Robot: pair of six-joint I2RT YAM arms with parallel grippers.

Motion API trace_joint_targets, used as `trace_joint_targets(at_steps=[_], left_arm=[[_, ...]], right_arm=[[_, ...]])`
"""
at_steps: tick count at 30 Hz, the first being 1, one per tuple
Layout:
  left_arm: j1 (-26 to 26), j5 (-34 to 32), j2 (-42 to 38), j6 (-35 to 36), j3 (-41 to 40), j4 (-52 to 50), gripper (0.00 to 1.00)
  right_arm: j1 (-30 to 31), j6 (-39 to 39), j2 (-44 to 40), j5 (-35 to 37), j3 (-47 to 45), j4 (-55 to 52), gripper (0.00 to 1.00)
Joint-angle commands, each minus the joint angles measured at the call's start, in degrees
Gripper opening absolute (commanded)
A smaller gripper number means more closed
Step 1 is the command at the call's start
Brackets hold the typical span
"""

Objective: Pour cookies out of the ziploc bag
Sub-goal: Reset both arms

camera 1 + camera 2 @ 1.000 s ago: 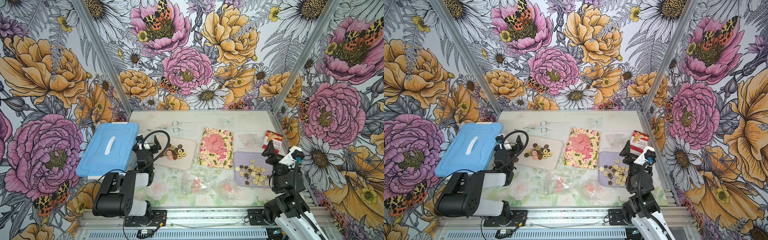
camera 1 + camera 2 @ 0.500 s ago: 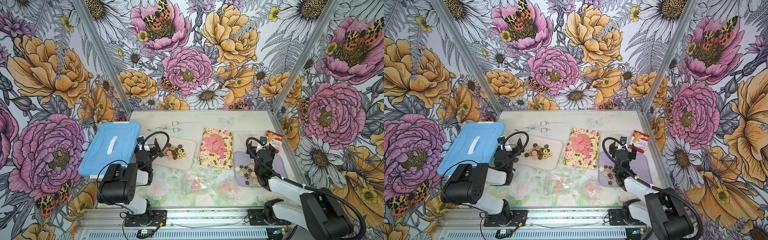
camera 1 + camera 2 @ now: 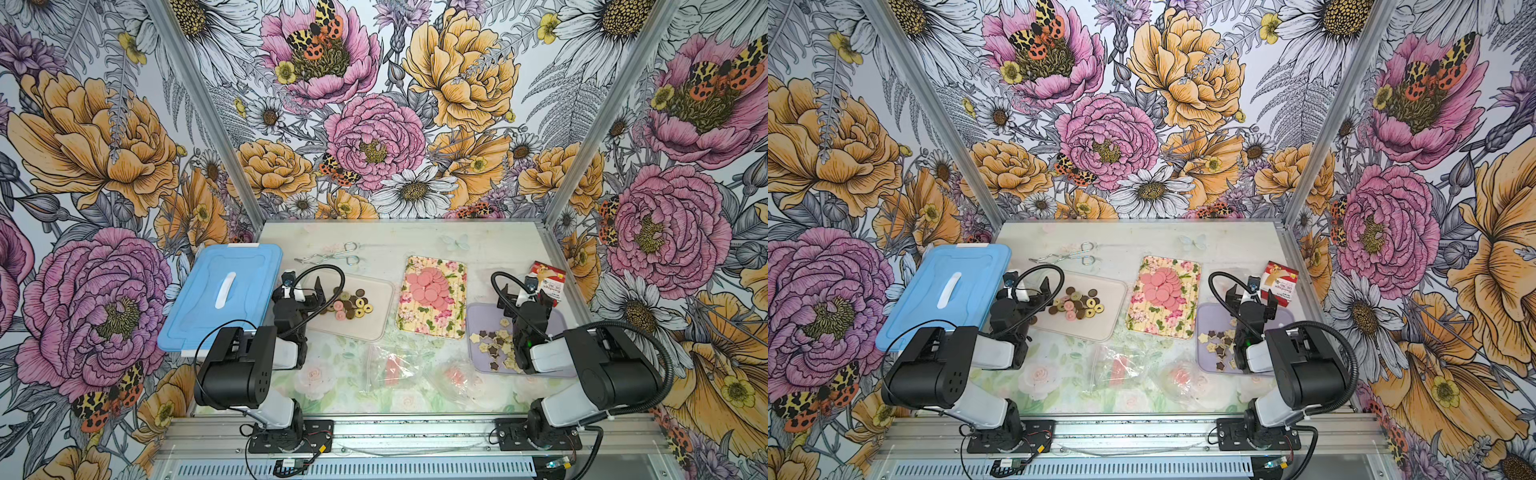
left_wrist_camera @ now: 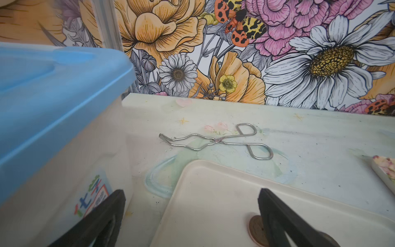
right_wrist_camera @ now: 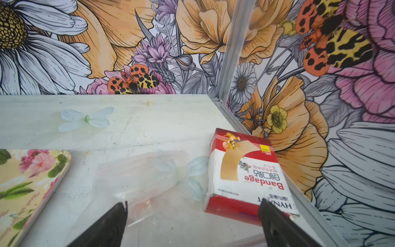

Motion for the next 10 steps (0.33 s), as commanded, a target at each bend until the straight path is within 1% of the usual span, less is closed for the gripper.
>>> trace_joint_targets(at_steps=[1, 2, 4, 8, 10], left_arm=[[-0.85, -2.05, -0.24, 1.61, 2.86, -4.04, 0.99], [-0.98, -2.69, -0.27, 1.52, 3.19, -4.56, 0.99], [-1.17, -3.17, -0.20, 1.51, 3.33, -4.75, 0.99], [-1.63, -4.34, -0.23, 1.68, 4.29, -6.71, 0.99], [-1.85, -4.67, -0.15, 1.82, 4.01, -6.07, 0.99]], right_arm=[[-0.67, 0.40, 0.09, -4.77, 4.06, -0.06, 1.00], [-0.06, 0.28, -0.38, -4.07, 4.27, -1.46, 1.00], [0.06, -0.17, 0.05, -3.87, 4.11, -0.19, 1.00], [0.14, 0.29, -0.20, -3.12, 4.38, -1.18, 1.00], [0.14, 0.60, -0.09, -2.28, 4.74, -1.53, 1.00]])
